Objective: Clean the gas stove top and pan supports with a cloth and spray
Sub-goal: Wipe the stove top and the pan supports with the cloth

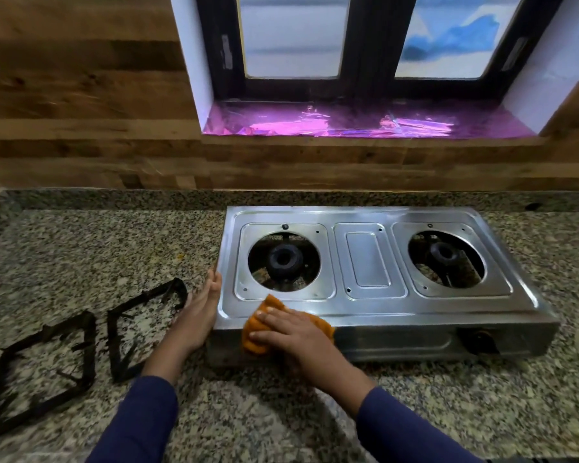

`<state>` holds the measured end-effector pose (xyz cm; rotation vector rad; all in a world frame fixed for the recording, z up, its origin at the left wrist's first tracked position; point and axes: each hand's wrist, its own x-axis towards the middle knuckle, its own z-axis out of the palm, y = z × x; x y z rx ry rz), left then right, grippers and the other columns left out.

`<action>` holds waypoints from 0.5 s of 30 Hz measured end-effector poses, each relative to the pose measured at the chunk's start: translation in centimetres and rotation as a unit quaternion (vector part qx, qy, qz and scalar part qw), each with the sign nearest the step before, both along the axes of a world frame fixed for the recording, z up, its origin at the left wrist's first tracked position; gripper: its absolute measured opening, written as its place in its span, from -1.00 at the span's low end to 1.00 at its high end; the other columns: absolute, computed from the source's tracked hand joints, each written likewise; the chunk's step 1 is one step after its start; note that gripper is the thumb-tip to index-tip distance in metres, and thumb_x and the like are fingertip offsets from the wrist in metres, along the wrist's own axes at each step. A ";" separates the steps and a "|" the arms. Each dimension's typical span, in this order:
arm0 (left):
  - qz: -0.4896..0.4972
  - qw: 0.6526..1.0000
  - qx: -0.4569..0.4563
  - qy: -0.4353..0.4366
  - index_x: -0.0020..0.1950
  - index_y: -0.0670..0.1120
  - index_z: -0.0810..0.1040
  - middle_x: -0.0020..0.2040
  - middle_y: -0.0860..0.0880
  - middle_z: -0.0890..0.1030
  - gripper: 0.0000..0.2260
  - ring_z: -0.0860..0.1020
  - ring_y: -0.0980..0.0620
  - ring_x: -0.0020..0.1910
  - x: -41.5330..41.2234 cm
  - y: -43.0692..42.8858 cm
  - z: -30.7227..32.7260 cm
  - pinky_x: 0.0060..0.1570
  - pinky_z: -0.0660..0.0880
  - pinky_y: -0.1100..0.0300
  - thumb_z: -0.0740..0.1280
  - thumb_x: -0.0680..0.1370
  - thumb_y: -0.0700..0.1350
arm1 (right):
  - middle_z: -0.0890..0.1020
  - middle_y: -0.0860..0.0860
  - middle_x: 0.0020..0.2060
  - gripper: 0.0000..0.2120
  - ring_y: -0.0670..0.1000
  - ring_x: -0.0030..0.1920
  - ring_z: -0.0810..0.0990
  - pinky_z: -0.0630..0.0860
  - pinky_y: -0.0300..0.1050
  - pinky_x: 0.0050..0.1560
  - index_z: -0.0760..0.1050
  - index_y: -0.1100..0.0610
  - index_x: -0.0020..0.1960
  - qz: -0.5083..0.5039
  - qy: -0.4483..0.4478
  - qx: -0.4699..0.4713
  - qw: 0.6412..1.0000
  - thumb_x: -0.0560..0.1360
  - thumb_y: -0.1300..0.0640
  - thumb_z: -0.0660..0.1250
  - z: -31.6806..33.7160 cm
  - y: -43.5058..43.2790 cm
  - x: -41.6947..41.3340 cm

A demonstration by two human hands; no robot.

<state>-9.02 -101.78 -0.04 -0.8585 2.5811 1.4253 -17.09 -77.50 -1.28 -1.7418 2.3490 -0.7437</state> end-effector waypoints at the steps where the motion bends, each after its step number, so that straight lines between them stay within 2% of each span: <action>1: 0.008 1.000 -0.012 -0.007 0.52 0.37 -0.04 0.56 0.29 -0.04 -0.21 -0.13 -0.05 0.57 0.4 0.3 0.0 0.51 -0.14 -0.19 -0.26 0.32 0.61 | 0.35 0.00 0.50 -0.57 0.02 0.53 0.24 0.19 0.07 0.49 0.47 -0.05 0.39 -0.013 -0.008 -0.018 1.000 0.54 0.10 0.18 -0.2 1.5 -0.5; 4: 0.012 0.999 -0.036 -0.014 0.52 0.38 -0.05 0.54 0.33 -0.07 -0.22 -0.13 -0.06 0.56 1.6 1.2 0.3 0.50 -0.10 -0.21 -0.25 0.33 0.60 | 0.38 0.00 0.48 -0.42 -0.01 0.51 0.28 0.26 0.07 0.45 0.49 -0.06 0.37 -0.036 -0.017 -0.051 0.998 0.36 0.18 0.25 -0.6 4.7 -1.7; 7: 0.018 1.000 -0.003 -0.009 0.50 0.40 -0.03 0.54 0.34 -0.05 -0.27 -0.13 -0.02 0.57 2.1 1.1 0.1 0.50 -0.08 -0.25 -0.20 0.36 0.60 | 0.40 -0.01 0.46 -0.38 0.00 0.49 0.31 0.27 0.06 0.45 0.51 -0.05 0.35 -0.059 -0.032 -0.058 0.996 0.30 0.21 0.19 -0.3 4.8 -1.5; 12: 0.006 0.999 0.037 -0.006 0.49 0.37 0.12 0.55 0.31 0.03 -0.26 -0.08 0.00 0.58 2.5 0.3 0.8 0.53 -0.08 -0.17 -0.20 0.37 0.60 | 0.40 0.04 0.46 -0.55 0.09 0.49 0.31 0.21 0.12 0.47 0.52 -0.01 0.34 -0.023 -0.008 -0.040 0.999 0.49 0.13 0.17 -0.5 -0.4 0.9; 13: 0.002 0.999 0.045 -0.012 0.49 0.36 0.17 0.54 0.29 0.08 -0.23 -0.02 0.02 0.57 2.8 -0.2 1.1 0.53 -0.06 -0.13 -0.21 0.35 0.61 | 0.39 0.04 0.47 -0.60 0.10 0.50 0.29 0.22 0.13 0.47 0.52 -0.01 0.34 -0.002 0.009 -0.030 0.999 0.54 0.11 0.18 -0.6 -2.2 1.4; 15: 0.008 0.999 0.045 -0.025 0.46 0.27 0.32 0.49 0.19 0.28 -0.16 0.21 0.05 0.50 3.5 -0.9 1.9 0.47 0.14 0.00 -0.21 0.33 0.61 | 0.37 0.05 0.48 -0.65 0.12 0.51 0.28 0.23 0.17 0.47 0.52 0.01 0.35 0.033 0.038 -0.015 0.999 0.57 0.12 0.26 -0.9 -5.6 2.3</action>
